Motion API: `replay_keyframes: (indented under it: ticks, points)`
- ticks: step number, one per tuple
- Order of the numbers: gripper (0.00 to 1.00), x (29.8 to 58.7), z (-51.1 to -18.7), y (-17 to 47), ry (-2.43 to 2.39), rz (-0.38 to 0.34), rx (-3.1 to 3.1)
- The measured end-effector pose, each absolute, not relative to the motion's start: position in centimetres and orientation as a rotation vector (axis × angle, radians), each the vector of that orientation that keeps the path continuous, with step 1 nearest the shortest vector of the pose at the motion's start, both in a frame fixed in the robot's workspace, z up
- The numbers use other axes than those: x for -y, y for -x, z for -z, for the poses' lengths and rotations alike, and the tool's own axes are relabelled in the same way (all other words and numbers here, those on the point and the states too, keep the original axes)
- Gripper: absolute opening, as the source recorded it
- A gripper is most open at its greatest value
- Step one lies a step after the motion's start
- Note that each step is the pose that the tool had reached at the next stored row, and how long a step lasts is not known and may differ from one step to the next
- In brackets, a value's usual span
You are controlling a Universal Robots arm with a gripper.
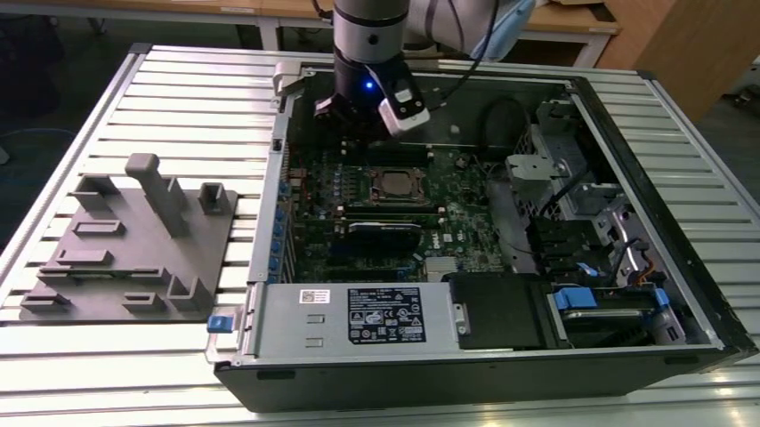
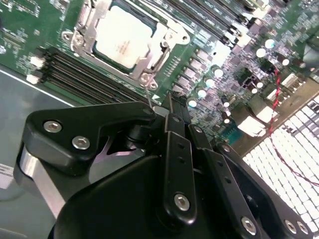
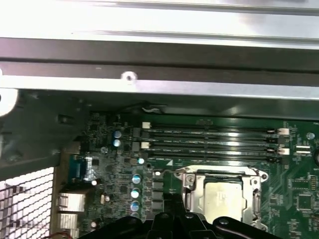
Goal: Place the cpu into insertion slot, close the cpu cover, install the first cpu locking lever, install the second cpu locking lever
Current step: 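Install the first cpu locking lever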
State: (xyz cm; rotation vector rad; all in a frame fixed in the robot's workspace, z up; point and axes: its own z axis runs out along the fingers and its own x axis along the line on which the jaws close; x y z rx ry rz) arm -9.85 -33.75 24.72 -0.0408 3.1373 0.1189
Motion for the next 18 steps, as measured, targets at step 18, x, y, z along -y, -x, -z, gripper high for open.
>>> replay_keyframes:
  ticks: [18]
  points:
    - [0.10, 33.5, -24.7, 11.4, -0.010, -0.119, -3.136]
